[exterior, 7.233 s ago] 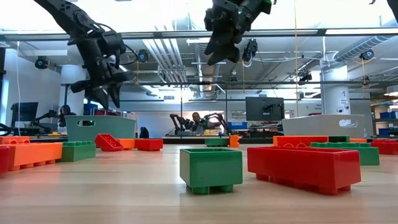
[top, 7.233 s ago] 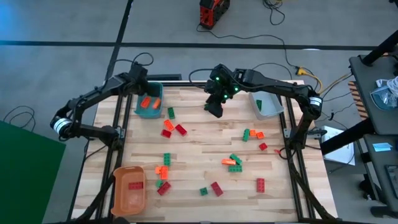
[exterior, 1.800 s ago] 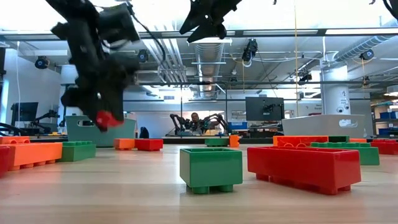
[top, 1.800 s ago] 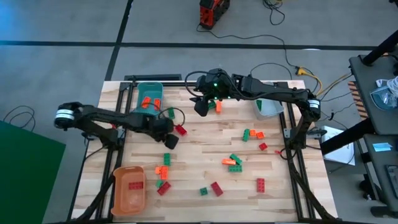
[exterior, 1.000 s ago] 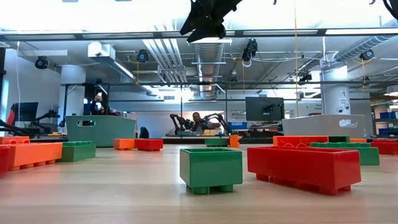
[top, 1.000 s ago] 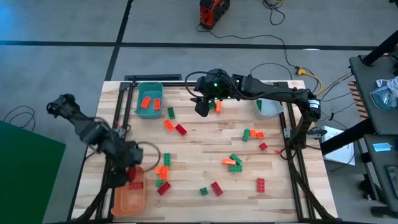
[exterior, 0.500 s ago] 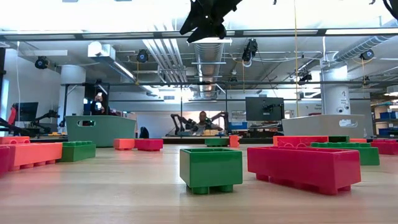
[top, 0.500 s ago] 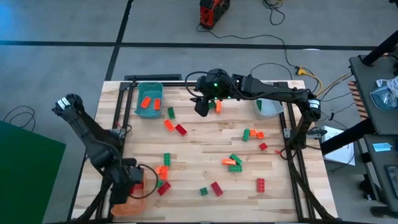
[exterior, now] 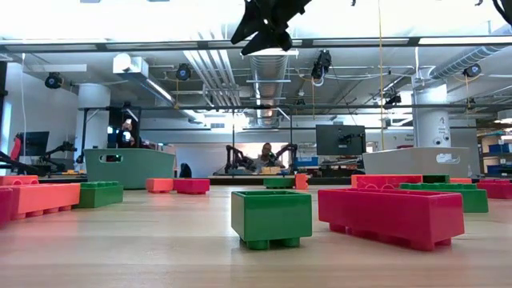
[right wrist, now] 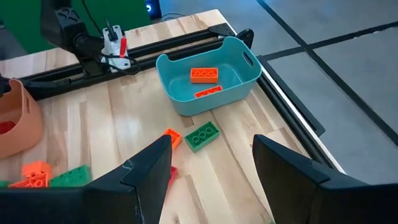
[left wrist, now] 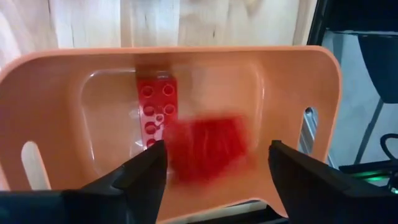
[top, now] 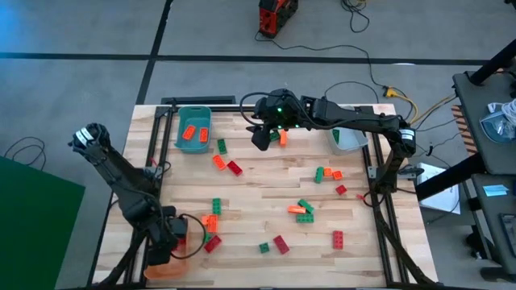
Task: Sort blocks
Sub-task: Put the red game piece into the orange bin, then put the green game piece into the gray bin
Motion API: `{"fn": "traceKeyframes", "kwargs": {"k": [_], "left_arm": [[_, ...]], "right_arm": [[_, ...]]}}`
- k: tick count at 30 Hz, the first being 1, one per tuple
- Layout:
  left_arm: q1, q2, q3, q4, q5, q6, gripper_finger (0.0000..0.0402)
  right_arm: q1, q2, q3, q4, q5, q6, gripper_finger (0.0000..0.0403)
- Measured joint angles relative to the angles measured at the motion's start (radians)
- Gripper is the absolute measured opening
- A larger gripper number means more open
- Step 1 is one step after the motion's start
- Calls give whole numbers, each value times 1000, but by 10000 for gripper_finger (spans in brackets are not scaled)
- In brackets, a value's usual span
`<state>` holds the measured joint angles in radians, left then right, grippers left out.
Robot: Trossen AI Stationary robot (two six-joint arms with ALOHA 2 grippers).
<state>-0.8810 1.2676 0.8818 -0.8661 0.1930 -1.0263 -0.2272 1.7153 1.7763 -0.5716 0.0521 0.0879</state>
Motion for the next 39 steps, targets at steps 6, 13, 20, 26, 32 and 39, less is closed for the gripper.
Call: {"fn": "traceKeyframes", "kwargs": {"k": [6, 13, 20, 26, 32, 39], "left_arm": [[-1, -22, 2, -4, 36, -13, 277], [22, -42, 85, -94, -61, -10, 278], [77, -57, 189, -249, -296, -23, 273], [236, -81, 203, -249, -478, -209, 260], [505, -55, 203, -187, -443, -506, 256], [619, 67, 203, -41, -386, -645, 257]], "right_arm": [[0, 0, -2, 0, 0, 82, 217], [7, 0, -3, -2, 0, 169, 215], [6, -3, 2, -75, 0, 202, 216], [4, -46, 28, -209, 1, 180, 217], [-14, -137, 28, -282, 1, 135, 217], [-53, -266, 23, -317, 6, 85, 217]]}}
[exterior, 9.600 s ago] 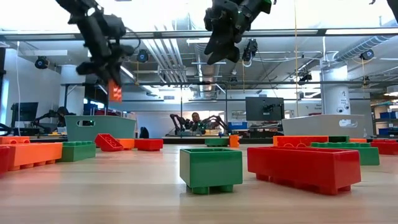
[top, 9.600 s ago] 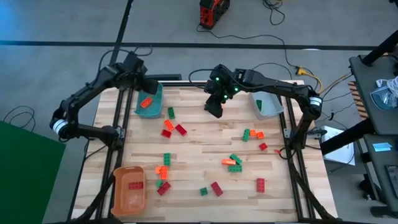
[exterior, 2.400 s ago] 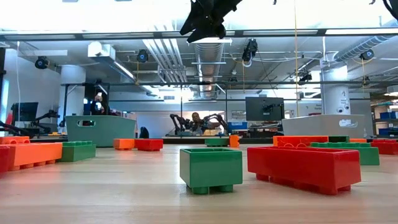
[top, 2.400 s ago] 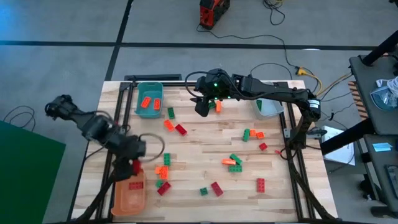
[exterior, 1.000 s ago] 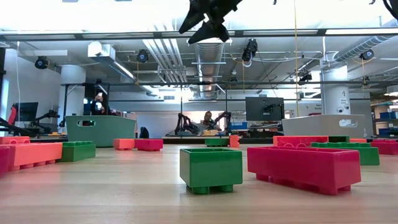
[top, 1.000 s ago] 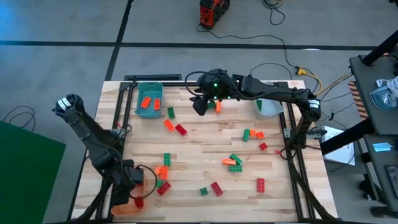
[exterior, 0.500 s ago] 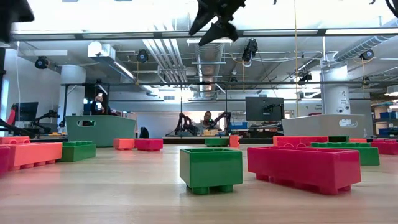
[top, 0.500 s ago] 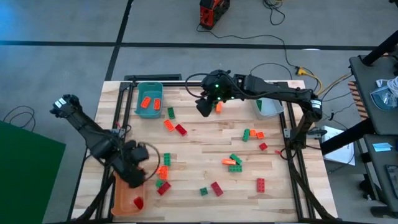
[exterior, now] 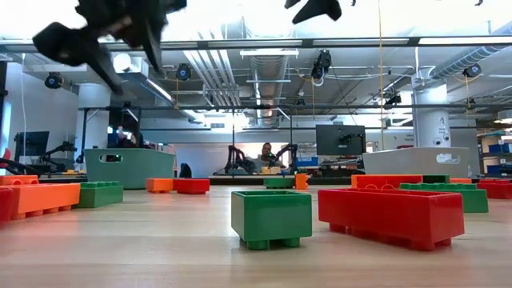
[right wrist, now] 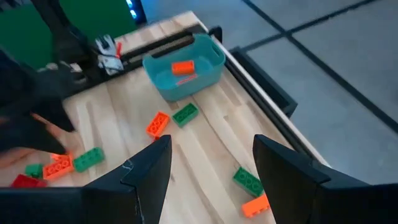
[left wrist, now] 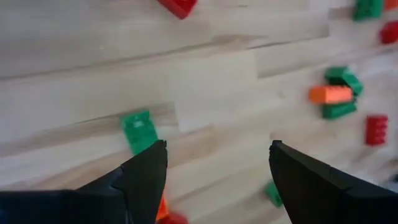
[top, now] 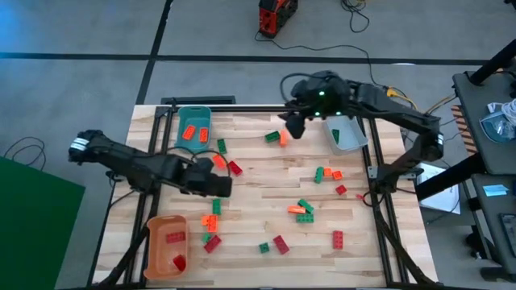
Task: Sort blocks
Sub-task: Put the green game piece into the gray bin
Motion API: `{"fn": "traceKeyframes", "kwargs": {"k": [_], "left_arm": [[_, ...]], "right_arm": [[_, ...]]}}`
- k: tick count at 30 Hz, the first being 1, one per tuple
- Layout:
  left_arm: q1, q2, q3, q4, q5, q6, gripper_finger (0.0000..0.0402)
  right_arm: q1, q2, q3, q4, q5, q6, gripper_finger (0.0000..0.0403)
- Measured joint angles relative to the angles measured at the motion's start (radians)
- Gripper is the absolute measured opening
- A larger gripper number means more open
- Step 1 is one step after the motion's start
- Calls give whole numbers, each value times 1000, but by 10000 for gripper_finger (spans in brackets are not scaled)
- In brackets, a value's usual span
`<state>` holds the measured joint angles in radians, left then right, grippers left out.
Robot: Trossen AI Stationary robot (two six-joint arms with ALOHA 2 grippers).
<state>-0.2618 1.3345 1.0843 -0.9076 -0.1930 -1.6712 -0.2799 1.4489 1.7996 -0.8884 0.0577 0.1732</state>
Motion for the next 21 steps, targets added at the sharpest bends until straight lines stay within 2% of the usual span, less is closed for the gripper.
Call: {"fn": "traceKeyframes", "kwargs": {"k": [6, 15, 21], "left_arm": [[-6, 143, -1, -71, 84, -68, 265], [-3, 293, -1, -44, 131, -73, 279], [-3, 369, -20, 51, 133, -65, 279]], "right_arm": [[-2, -46, 0, 3, -1, -25, 217], [-2, -22, -4, -4, -5, -68, 217], [-2, -9, -5, -35, -5, -92, 215]]}}
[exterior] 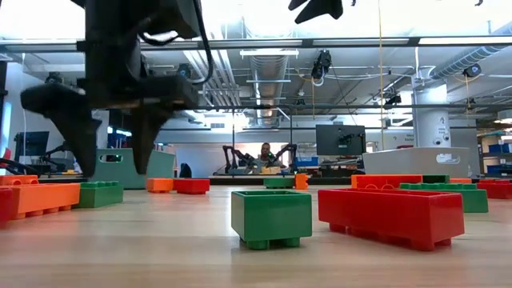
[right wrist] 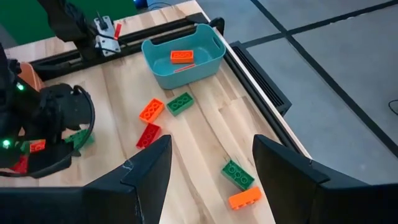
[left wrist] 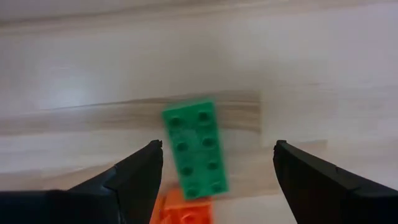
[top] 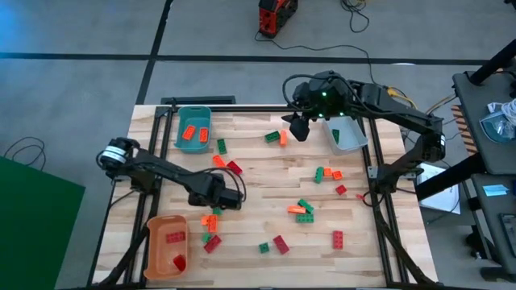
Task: Sort blocks
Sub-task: Put the green game piece into the gray bin
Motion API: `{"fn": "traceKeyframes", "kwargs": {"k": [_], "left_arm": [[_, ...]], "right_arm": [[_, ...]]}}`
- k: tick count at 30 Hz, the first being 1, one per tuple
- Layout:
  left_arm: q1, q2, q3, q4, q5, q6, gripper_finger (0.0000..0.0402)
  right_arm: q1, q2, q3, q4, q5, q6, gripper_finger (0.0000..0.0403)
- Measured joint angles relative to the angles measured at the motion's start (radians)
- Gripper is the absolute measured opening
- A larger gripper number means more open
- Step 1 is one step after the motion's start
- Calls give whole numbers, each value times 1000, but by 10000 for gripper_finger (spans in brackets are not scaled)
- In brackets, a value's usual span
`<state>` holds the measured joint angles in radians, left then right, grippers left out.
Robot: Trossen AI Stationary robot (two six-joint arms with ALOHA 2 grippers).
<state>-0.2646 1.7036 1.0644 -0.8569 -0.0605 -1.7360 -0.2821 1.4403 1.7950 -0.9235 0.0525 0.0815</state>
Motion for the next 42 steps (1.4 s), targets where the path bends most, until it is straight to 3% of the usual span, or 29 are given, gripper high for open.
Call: {"fn": "traceKeyframes", "kwargs": {"k": [14, 19, 27, 32, 37, 42], "left_arm": [[0, 116, -12, 35, 20, 92, 270], [0, 117, -12, 48, 14, 121, 227], [0, 119, -11, 68, 13, 169, 120], [0, 103, -14, 73, 9, 231, 112], [0, 19, 0, 80, -9, 367, 113], [5, -140, 33, 186, -48, 713, 113]], "right_arm": [[0, -8, 0, -8, 0, -28, 215], [0, -7, 0, -9, 1, -31, 215], [0, -7, 0, -9, 1, -31, 215], [0, -7, 0, -20, 1, -31, 215], [0, -12, 0, -66, 1, -43, 215], [0, -27, 0, -113, -1, -127, 215]]}}
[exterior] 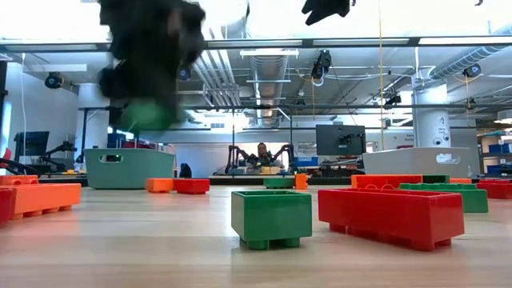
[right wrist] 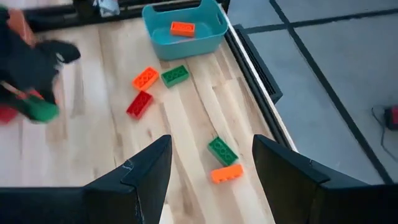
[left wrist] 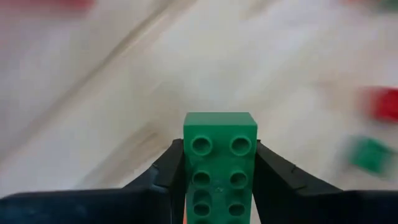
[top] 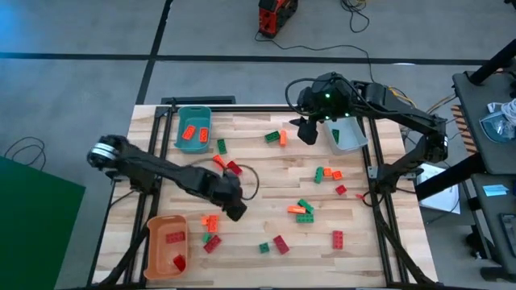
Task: Sort blocks
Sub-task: Put the green game piece into the gray bin
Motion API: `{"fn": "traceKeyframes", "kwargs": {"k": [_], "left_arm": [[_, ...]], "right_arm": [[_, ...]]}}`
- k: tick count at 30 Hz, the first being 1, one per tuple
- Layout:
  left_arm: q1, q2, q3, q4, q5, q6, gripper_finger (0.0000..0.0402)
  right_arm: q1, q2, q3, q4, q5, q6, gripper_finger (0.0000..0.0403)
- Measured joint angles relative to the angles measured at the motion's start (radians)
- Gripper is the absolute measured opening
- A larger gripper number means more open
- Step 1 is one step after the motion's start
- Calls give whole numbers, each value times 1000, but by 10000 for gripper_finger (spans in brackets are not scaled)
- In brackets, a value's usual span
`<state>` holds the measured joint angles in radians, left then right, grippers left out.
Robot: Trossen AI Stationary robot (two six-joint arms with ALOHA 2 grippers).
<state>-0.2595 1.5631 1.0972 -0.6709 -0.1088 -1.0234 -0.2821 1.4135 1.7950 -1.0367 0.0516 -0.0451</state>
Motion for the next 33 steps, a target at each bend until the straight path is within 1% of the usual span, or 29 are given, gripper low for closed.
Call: {"fn": "traceKeyframes", "kwargs": {"k": [2, 3, 6, 7, 8, 11, 13, 16, 19, 22, 25, 29, 33], "left_arm": [[2, -78, 14, 89, 18, 182, 113], [3, -116, 22, 128, 24, 258, 113], [27, -214, 48, 187, 47, 402, 113], [43, -240, 58, 196, 48, 424, 114], [63, -265, 71, 200, 54, 441, 116], [125, -309, 119, 207, 122, 488, 118], [168, -314, 159, 209, 199, 533, 118], [238, -284, 221, 211, 386, 575, 117], [305, -232, 268, 208, 575, 594, 117], [344, -183, 300, 203, 708, 653, 117], [377, -141, 327, 201, 792, 706, 117], [421, -93, 340, 196, 841, 742, 117], [467, -51, 342, 190, 924, 755, 116]], "right_arm": [[0, -3, 0, -8, -41, -56, 215], [0, -3, 0, -11, -90, -94, 215], [5, -5, 0, -7, -331, -223, 215], [12, -4, 0, 3, -400, -250, 215], [22, -2, 0, 16, -442, -271, 215], [63, 11, 0, 63, -458, -325, 215], [91, 23, 0, 119, -449, -361, 215], [122, 40, 0, 197, -436, -409, 215], [130, 62, 0, 250, -437, -419, 215], [137, 82, 0, 268, -439, -419, 215], [152, 98, 0, 274, -451, -417, 215], [173, 112, 0, 293, -502, -400, 215], [186, 123, 0, 292, -506, -399, 215]]}}
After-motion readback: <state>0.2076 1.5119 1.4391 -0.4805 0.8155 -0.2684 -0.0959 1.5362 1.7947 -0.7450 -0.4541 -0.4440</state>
